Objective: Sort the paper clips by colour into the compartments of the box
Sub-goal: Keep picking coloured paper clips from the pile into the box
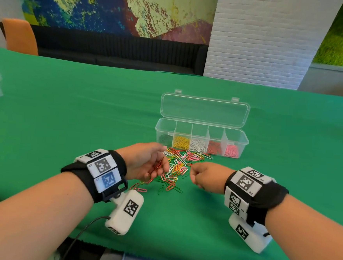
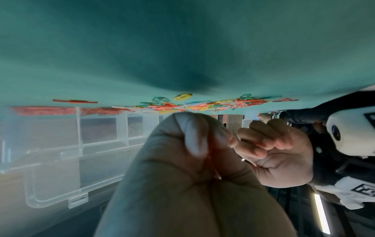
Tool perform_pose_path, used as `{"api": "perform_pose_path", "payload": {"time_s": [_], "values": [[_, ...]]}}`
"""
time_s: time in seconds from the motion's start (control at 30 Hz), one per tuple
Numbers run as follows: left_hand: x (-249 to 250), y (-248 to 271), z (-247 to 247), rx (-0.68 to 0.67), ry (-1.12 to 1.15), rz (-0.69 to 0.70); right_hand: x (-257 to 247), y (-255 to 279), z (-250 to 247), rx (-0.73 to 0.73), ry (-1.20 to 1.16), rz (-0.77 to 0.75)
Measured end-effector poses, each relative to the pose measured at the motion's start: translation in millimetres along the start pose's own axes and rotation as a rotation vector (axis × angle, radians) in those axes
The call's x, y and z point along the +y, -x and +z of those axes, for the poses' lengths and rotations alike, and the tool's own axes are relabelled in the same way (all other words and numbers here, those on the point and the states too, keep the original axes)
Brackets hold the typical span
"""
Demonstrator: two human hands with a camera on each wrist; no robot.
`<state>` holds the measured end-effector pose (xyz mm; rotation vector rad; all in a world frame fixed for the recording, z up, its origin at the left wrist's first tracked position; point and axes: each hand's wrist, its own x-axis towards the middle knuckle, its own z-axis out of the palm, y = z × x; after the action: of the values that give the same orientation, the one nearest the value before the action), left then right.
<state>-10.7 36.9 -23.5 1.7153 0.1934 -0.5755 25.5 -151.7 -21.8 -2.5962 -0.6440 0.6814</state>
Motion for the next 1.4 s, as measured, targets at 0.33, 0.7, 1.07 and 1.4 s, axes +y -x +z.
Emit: {"api": "perform_pose_path", "payload": {"time_s": [0.33, 0.7, 1.07, 1.4], "values": [[3.9, -3.1, 13.2, 0.226, -0.931, 0.088, 18.6, -5.9, -24.8, 0.076, 0.195, 0.01], [6.8, -15.2, 26.6, 0.21, -1.244, 0.101, 19.8, -36.0, -32.7, 0.157, 0.466, -0.046], [4.8, -21.2, 21.4, 0.209, -1.171, 0.129, 11.9, -47.5, -25.6, 0.195, 0.636, -0.178], [1.9, -17.7, 31.0, 0.22, -1.151, 0.071, 9.9, -43.7, -27.6, 0.232, 0.457, -0.149]]}}
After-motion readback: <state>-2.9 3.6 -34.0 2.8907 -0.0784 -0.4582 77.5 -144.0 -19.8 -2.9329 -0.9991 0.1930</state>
